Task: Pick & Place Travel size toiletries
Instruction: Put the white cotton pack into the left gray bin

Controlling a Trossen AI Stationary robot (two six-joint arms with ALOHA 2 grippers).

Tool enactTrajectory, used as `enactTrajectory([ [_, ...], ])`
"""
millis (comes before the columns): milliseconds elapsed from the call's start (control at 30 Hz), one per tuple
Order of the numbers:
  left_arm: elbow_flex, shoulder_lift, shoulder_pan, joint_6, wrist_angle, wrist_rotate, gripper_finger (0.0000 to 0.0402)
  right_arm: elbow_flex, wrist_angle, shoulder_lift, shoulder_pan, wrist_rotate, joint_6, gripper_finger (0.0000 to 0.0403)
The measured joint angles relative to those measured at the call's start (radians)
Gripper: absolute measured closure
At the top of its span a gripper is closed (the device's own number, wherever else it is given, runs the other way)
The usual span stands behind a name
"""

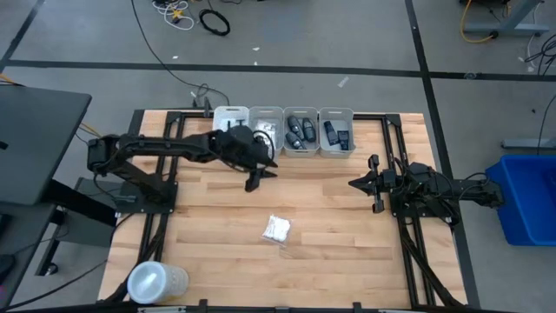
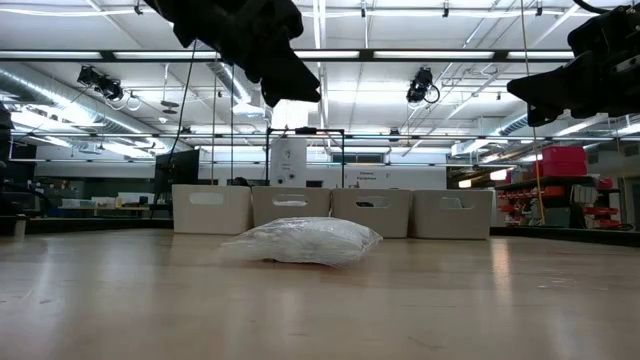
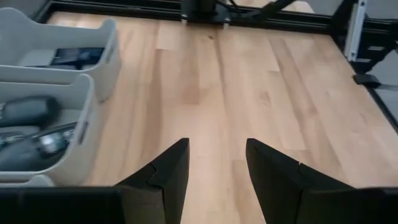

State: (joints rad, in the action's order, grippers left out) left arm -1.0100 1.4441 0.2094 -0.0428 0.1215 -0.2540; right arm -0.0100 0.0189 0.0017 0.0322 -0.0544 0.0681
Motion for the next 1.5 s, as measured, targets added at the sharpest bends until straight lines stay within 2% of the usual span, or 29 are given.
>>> enactTrajectory([
  [400, 0.0, 0.001, -0.132, 0.059, 0.001, 0.01, 0.0236, 0.0, 0.0, 0.0, 0.0, 0.0, 0.0, 0.0389],
  [900, 0.003, 0.056, -0.186, 0.086, 0.116, 0.004, 0.0236, 0.0, 0.0, 0.0, 0.0, 0.0, 0.0, 0.0389],
  [1167, 0.009, 0.131, -0.209, 0.031, 0.094, 0.005, 0.0236, 0.0, 0.004, 0.01, 0.0, 0.001, 0.0, 0.0389],
  [1500, 0.104, 0.132, -0.219, -0.01, -0.007, 0.061, 0.0236, 0.0, 0.005, 0.035, 0.0, 0.0, 0.0, 0.0389],
])
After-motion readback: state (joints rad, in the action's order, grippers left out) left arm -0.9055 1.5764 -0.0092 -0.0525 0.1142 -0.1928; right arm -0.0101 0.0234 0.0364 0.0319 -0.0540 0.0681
